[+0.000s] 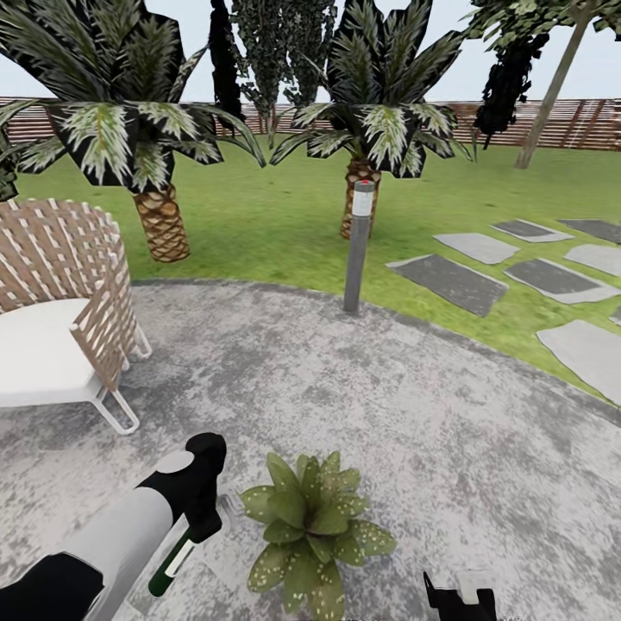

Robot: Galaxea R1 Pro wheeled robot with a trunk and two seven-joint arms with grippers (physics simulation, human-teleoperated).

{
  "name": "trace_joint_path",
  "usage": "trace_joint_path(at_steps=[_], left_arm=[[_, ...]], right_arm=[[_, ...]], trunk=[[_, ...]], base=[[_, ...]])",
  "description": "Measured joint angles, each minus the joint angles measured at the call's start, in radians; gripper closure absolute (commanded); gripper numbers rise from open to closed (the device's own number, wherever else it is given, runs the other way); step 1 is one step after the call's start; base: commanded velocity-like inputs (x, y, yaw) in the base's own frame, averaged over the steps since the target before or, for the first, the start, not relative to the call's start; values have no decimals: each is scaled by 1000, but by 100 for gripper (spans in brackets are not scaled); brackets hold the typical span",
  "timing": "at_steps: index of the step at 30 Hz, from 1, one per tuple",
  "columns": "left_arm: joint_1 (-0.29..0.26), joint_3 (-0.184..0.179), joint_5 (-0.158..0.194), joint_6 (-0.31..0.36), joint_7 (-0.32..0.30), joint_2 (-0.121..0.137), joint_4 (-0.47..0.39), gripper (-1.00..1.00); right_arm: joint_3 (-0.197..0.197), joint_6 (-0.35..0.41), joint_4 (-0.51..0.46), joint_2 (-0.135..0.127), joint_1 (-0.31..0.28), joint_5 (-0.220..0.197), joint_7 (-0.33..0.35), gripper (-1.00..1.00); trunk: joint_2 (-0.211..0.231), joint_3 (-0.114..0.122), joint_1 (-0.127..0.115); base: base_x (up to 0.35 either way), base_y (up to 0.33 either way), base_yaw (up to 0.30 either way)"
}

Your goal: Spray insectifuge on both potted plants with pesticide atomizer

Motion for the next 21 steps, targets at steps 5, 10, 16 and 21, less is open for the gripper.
trace_joint_path(at_steps=[5, 10, 16, 21], left_arm=[[1, 1, 0, 1, 0, 5, 0, 100], [1, 1, 0, 2, 0, 5, 0, 100], [1, 2, 1, 2, 0, -2, 0, 100], [-8, 1, 0, 0, 1, -5, -19, 100]], right_arm=[[1, 0, 0, 1, 0, 0, 0, -100], [0, 0, 1, 1, 0, 0, 0, -100], [0, -1, 0, 1, 0, 0, 0, -100], [-1, -1, 0, 1, -1, 0, -1, -100]], trunk=[[0, 0, 0], [0, 0, 0], [0, 0, 0], [0, 0, 0]], base=[[0, 0, -297], [-99, 97, -139], [46, 222, -7], [9, 12, 0]])
